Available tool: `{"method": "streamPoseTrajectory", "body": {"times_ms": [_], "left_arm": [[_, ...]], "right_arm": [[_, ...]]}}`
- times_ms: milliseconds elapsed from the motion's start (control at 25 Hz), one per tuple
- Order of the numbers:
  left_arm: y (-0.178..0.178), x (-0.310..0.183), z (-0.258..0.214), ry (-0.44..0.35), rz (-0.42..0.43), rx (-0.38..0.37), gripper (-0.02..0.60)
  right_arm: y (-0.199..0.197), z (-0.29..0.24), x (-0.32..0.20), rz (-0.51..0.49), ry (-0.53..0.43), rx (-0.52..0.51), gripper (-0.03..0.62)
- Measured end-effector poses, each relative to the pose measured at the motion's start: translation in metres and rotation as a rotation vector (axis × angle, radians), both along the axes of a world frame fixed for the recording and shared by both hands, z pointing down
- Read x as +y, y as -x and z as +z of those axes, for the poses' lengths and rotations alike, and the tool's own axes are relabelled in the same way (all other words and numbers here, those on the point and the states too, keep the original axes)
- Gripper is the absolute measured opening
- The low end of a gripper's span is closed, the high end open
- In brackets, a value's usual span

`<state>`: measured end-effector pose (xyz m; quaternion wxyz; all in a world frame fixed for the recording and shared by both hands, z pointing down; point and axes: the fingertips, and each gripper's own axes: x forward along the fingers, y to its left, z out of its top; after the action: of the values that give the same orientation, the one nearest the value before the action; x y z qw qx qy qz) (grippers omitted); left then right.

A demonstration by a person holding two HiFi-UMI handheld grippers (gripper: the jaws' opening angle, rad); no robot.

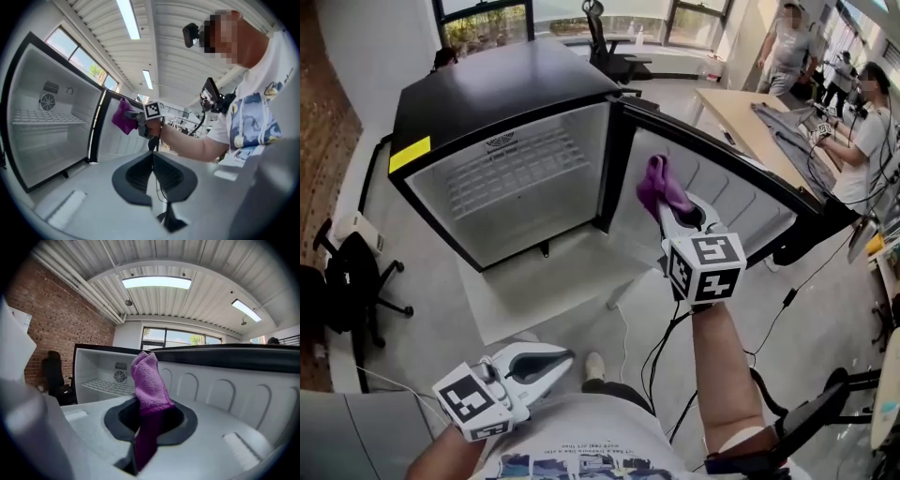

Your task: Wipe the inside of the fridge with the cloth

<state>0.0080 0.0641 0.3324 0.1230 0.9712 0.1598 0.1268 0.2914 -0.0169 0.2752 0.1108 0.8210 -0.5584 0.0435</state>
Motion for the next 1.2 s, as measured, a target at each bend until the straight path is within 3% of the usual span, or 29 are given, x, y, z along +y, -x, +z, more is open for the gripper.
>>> {"method": "streamPoseTrajectory", "body": {"times_ms": [240,440,1200], "left_arm": [[0.012,-0.014,0.001,-0.004,-0.094,-0.011,0.005],[0.009,-0.016,0.004,-0.004,-0.102,-0.019,0.006],[-0.023,0.026,0.011,0.006,0.118,-0.026,0.006]], "right_arm": [[-0.010,0.016,-0.037,-0.022,0.031,-0.004,0.054],[-0.029,0.022,-0.028,0.034,0.040,0.002,0.054],[-0.083,0.020,0.131,0.346,0.052,0.031,0.054]]}}
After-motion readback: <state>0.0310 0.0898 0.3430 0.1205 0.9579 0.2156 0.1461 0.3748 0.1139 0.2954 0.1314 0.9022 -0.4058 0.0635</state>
